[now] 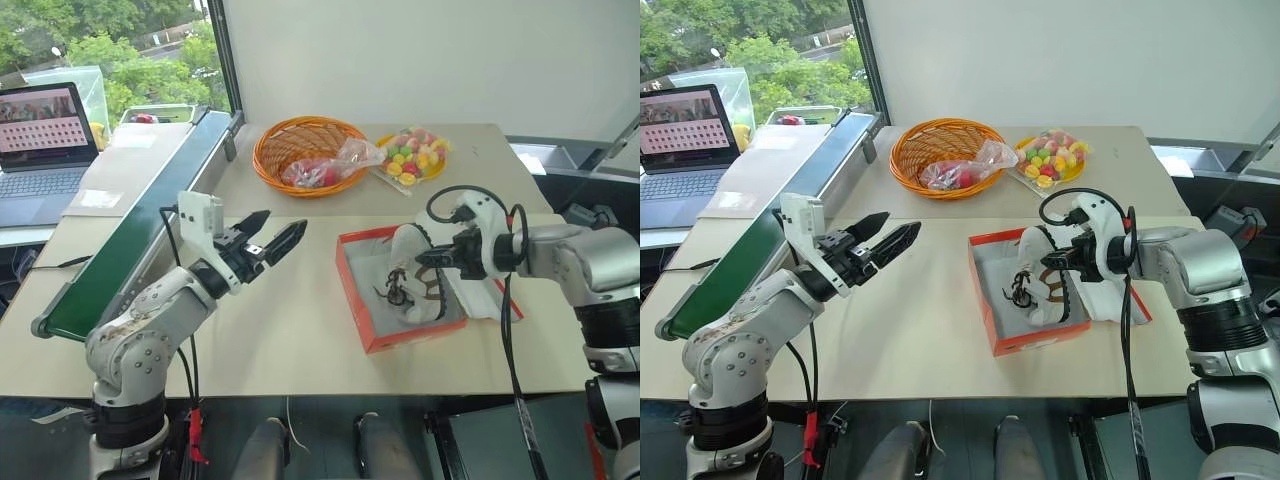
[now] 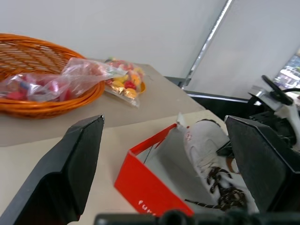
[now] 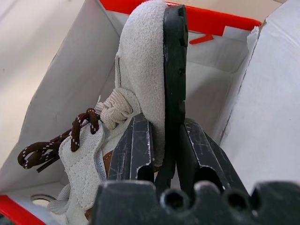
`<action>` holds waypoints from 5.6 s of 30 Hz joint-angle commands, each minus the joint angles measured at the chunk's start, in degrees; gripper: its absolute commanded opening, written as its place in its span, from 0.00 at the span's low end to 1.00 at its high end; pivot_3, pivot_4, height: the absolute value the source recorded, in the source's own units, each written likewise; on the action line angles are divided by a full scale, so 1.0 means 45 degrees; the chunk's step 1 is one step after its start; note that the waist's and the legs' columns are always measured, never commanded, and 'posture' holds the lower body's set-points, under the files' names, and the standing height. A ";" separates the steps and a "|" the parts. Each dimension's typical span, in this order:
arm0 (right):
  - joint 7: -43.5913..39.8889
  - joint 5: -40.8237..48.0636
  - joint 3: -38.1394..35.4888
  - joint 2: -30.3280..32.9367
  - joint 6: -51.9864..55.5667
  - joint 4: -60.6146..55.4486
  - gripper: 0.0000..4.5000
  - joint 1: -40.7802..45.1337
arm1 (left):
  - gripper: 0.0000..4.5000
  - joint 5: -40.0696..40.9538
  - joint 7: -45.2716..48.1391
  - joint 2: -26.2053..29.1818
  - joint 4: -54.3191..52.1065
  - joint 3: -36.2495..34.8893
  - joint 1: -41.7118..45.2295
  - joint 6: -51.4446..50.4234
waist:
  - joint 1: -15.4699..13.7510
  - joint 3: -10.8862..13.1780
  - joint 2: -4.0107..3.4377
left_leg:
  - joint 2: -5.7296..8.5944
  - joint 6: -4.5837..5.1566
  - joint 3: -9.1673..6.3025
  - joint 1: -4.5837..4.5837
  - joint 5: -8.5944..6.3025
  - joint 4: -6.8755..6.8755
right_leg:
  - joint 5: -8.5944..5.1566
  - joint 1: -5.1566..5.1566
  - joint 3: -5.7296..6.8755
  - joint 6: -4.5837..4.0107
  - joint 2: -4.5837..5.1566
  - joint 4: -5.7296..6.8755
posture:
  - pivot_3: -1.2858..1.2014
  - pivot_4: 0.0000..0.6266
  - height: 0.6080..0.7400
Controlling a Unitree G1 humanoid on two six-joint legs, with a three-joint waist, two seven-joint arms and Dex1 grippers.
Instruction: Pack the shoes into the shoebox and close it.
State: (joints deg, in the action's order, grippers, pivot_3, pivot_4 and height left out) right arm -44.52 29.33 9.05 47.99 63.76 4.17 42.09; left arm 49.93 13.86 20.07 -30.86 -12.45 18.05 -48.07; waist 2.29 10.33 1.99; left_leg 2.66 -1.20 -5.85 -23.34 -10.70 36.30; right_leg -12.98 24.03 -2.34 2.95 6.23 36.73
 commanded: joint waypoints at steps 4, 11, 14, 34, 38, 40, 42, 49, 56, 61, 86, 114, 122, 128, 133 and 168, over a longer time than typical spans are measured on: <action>-0.0873 -0.1605 0.0730 0.0134 -0.1802 0.1319 0.07 0.0436 | 0.98 0.0523 -0.0629 -0.0149 -0.1044 -0.0100 -0.0111 0.0187 | -0.0051 0.0000 0.0001 | 0.0001 0.0000 0.0000 -0.0006 0.0000 0.0003 | 0.0002 0.0001 0.0002 0.0003 0.0001 -0.0007 | 0.52 0.24 1.00; -0.1200 -0.3269 0.1219 -0.0102 -0.3876 0.3124 0.07 0.0511 | 0.98 0.1065 -0.1432 -0.0049 -0.1736 -0.0478 -0.0694 0.0184 | -0.0042 0.0000 0.0001 | 0.0000 -0.0001 0.0002 0.0003 0.0000 0.0003 | 0.0003 -0.0002 -0.0002 0.0002 0.0000 -0.0004 | 0.52 0.24 1.00; -0.1236 -0.3728 0.1233 -0.0292 -0.4405 0.3555 0.07 0.0522 | 0.98 0.1217 -0.1682 -0.0013 -0.1889 -0.0379 -0.0735 0.0171 | -0.0048 0.0000 0.0001 | 0.0000 -0.0001 0.0001 0.0010 0.0000 0.0007 | 0.0003 -0.0016 0.0000 0.0003 0.0000 -0.0006 | 0.52 0.24 1.00; -0.0527 -0.5078 0.0760 -0.1392 -0.4981 0.1381 0.99 0.1250 | 0.98 0.1672 -0.2298 0.0486 -0.1884 -0.0435 -0.0747 0.0358 | 0.0016 -0.0001 0.0002 | 0.0001 -0.0003 0.0001 0.0011 0.0001 0.0008 | 0.0005 -0.0011 -0.0005 0.0004 0.0000 -0.0004 | 0.52 0.24 1.00; -0.0854 -0.4800 0.0740 -0.1449 -0.4185 0.0012 0.99 0.2228 | 0.98 0.1617 -0.2212 0.0581 -0.1746 -0.0426 -0.0645 0.0428 | 0.0014 -0.0001 0.0002 | 0.0000 -0.0003 0.0000 0.0008 0.0001 0.0004 | 0.0005 -0.0004 -0.0004 0.0004 0.0000 -0.0002 | 0.52 0.24 1.00; -0.0991 -0.4426 0.0524 -0.1552 -0.3579 -0.0337 0.99 0.2606 | 0.98 0.1551 -0.2150 0.0624 -0.1685 -0.0382 -0.0594 0.0468 | -0.0011 -0.0001 0.0003 | 0.0001 -0.0003 -0.0001 0.0007 0.0000 0.0005 | 0.0005 -0.0005 -0.0003 0.0004 0.0000 -0.0004 | 0.52 0.24 1.00; -0.1365 -0.3842 0.0115 -0.1636 -0.3307 -0.0510 0.99 0.2794 | 0.98 0.1481 -0.2060 0.0709 -0.1560 -0.0409 -0.0541 0.0519 | -0.0047 -0.0001 0.0003 | 0.0001 -0.0003 -0.0004 0.0007 0.0000 0.0004 | 0.0005 -0.0008 0.0000 0.0004 0.0000 -0.0008 | 0.52 0.24 1.00; -0.2291 -0.1599 -0.1461 -0.2227 -0.3092 -0.1398 0.99 0.2366 | 0.98 0.0676 -0.1419 0.1900 -0.0783 -0.0801 -0.0466 0.0736 | -0.0212 -0.0001 0.0003 | 0.0002 -0.0002 -0.0008 0.0008 0.0000 0.0004 | 0.0006 -0.0006 0.0003 0.0003 0.0000 -0.0006 | 0.52 0.24 1.00; -0.2070 0.0425 -0.2361 -0.3535 -0.2512 -0.2762 0.99 0.1627 | 0.98 -0.1167 -0.1588 0.2714 0.0208 -0.0786 -0.0499 0.0969 | -0.0157 -0.0001 0.0002 | -0.0003 -0.0002 -0.0005 0.0010 0.0000 -0.0002 | 0.0007 -0.0001 0.0003 0.0002 -0.0001 -0.0001 | 0.52 0.24 1.00; -0.1597 0.1225 -0.2559 -0.4485 -0.2544 -0.3080 0.99 0.1342 | 0.98 -0.1992 -0.1518 0.2801 0.0684 -0.0933 -0.0486 0.1078 | -0.0173 -0.0001 0.0003 | -0.0001 -0.0002 -0.0005 0.0009 0.0000 -0.0001 | 0.0008 0.0006 0.0001 0.0001 -0.0001 0.0004 | 0.52 0.24 1.00; -0.1957 -0.1416 0.0990 -0.7847 -0.7381 -0.0378 1.00 0.1934 | 0.99 -0.5904 -0.1636 0.3588 0.3630 -0.3093 -0.1123 0.2840 | 0.0038 -0.0002 0.0003 | -0.0007 -0.0013 -0.0008 0.0020 -0.0003 -0.0019 | 0.0012 0.0037 0.0003 -0.0007 -0.0001 0.0021 | 0.52 0.24 1.00; -0.0556 -0.1671 0.0601 -0.8324 -0.7187 -0.0687 1.00 0.1331 | 0.99 -0.5965 0.0621 0.3245 0.4857 -0.2624 -0.0256 0.3895 | 0.0076 -0.0002 0.0003 | -0.0018 -0.0027 -0.0003 0.0032 -0.0009 -0.0022 | 0.0016 0.0050 0.0005 -0.0012 -0.0006 0.0045 | 0.52 0.24 1.00; -0.0232 -0.1409 0.0625 -0.8631 -0.6883 -0.1152 1.00 0.0890 | 0.99 -0.6457 0.0177 0.2956 0.5001 -0.2935 -0.0809 0.4409 | 0.0063 -0.0002 0.0004 | -0.0020 -0.0027 -0.0002 0.0031 -0.0010 -0.0023 | 0.0016 0.0051 0.0005 -0.0014 -0.0007 0.0046 | 0.52 0.24 1.00; -0.0213 -0.1493 0.0544 -0.8439 -0.6814 -0.1347 1.00 0.0464 | 0.99 -0.6346 -0.0042 0.2405 0.4263 -0.2993 -0.1334 0.4398 | 0.0053 -0.0003 0.0005 | -0.0023 -0.0028 -0.0003 0.0033 -0.0011 -0.0022 | 0.0017 0.0051 0.0007 -0.0015 -0.0007 0.0049 | 0.52 0.24 1.00; -0.0276 -0.1543 0.0502 -0.8273 -0.6865 -0.1226 1.00 0.0443 | 0.99 -0.6521 -0.0449 0.2180 0.4099 -0.3408 -0.1572 0.4587 | 0.0070 -0.0003 0.0006 | -0.0024 -0.0029 -0.0001 0.0035 -0.0011 -0.0022 | 0.0017 0.0051 0.0006 -0.0016 -0.0007 0.0048 | 0.52 0.24 1.00; -0.0427 -0.1408 0.0693 -0.8065 -0.6855 -0.2155 1.00 0.0171 | 0.99 -0.7529 0.1992 0.4656 1.2207 -0.2982 0.1046 0.6822 | 0.0055 -0.0006 0.0010 | -0.0063 -0.0037 0.0008 0.0041 -0.0016 -0.0024 | 0.0026 0.0051 0.0029 -0.0030 -0.0044 0.0039 | 0.52 0.24 1.00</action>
State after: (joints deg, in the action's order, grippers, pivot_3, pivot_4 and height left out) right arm -47.01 22.76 12.84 11.60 32.97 -2.57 42.74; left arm 16.49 21.36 38.83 22.02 -25.87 20.83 -17.30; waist 2.54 10.30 2.03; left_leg 2.37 -1.36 -5.82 -23.16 -10.77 36.19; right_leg -12.86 24.27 -2.20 2.81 6.03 36.91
